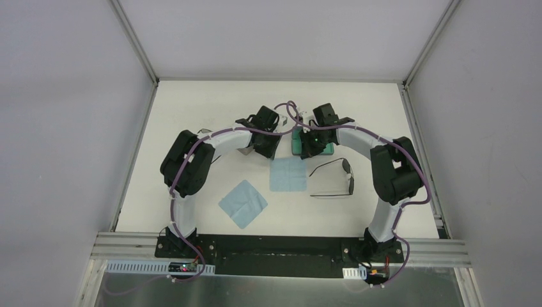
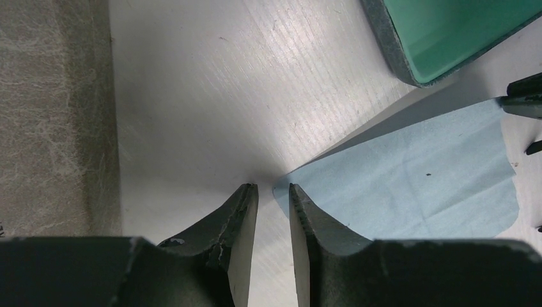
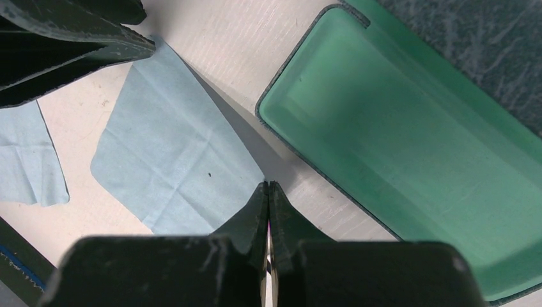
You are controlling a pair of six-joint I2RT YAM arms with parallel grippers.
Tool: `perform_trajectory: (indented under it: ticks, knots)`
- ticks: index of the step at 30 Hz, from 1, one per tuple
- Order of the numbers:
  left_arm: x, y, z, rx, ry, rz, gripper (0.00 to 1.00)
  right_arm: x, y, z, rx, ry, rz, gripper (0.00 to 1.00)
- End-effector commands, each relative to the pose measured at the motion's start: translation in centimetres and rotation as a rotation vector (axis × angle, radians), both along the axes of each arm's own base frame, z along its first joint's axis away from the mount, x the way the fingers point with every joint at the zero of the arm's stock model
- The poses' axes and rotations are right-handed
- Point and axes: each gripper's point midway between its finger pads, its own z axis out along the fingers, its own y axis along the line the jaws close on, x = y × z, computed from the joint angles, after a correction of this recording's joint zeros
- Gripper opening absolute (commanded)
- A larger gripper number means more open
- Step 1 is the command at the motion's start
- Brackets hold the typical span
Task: Organize the sunglasses
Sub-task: Fold the glasses cleaning cloth at the center of the board.
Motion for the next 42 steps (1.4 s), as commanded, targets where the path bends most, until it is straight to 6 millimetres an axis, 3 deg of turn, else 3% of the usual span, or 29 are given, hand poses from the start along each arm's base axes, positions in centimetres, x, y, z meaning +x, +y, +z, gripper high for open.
perform_trajectory:
  ticks: [1,8,21,32,42]
  knots:
    - [-0.1,-1.2,0.4,-0.027,-0.007,-0.047,0.27,0.3,0.2,1.5,0.035,-0.042,0.006,0.0]
    - [-1.1,-1.8,0.0,-0.035,0.009,-0.073,0.25,0.3,0.2,1.4,0.038,-0.038,0.003,0.0]
    - [0.0,-2.1,0.0,-0.023,-0.017,-0.078,0.01,0.4,0.1,1.4,0.037,-0.041,0.001,0.0]
    - [0.6,-3.0,2.6,-0.078,-0.048,-0.08,0.0,0.9,0.4,2.7,0.06,-0.051,-0.007,0.0]
    - [-0.2,-2.9,3.8,-0.105,-0.043,-0.074,0.0,0.7,0.4,3.5,0.077,-0.056,-0.01,0.0]
